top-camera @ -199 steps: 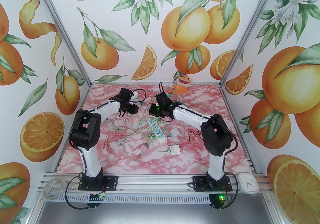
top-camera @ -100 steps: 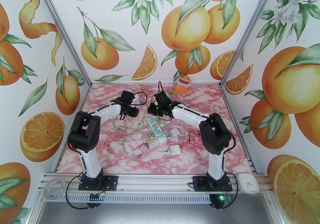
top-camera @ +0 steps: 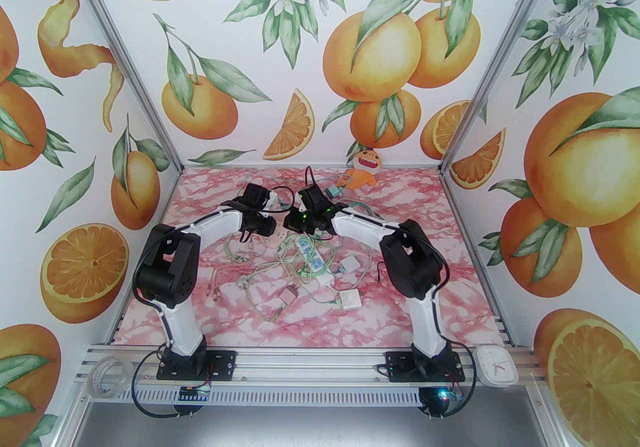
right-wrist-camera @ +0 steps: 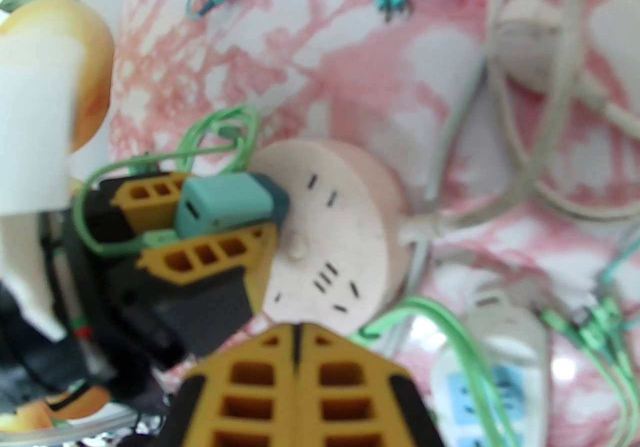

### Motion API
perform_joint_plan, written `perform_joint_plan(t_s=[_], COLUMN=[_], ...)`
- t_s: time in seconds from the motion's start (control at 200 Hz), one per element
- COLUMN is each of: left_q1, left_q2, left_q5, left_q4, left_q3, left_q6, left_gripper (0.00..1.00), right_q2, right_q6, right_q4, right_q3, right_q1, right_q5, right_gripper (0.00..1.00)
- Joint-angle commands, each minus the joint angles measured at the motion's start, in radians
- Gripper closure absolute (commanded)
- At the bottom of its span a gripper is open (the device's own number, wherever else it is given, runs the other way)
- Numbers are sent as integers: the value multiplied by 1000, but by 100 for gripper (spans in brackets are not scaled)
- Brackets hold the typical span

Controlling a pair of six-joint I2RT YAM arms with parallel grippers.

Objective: Pull the plug off the socket

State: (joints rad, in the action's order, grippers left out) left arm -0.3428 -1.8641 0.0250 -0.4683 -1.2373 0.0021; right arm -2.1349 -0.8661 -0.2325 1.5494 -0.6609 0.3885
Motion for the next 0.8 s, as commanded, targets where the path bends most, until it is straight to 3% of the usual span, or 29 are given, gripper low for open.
perform_joint_plan(t_s=[0.0, 0.25, 0.56, 0.796], left_q1=[-9, -19, -21, -38], left_q2=[28, 37, 40, 49], left_q5=[-11, 0, 12, -44], left_q4=[-6, -6, -22, -23], left_q3=[3, 24, -5, -12], left_q6=[-37, -70, -108, -98], left_gripper=[84, 84, 84, 84], right_q2=[-57, -156, -200, -205], right_q6=[-65, -109, 16, 105], right_q4=[55, 27, -258, -329], right_q3=[50, 106, 166, 176], right_q1=[-9, -14, -14, -29], right_q5=[61, 70, -86, -170], right_gripper=[100, 100, 100, 100])
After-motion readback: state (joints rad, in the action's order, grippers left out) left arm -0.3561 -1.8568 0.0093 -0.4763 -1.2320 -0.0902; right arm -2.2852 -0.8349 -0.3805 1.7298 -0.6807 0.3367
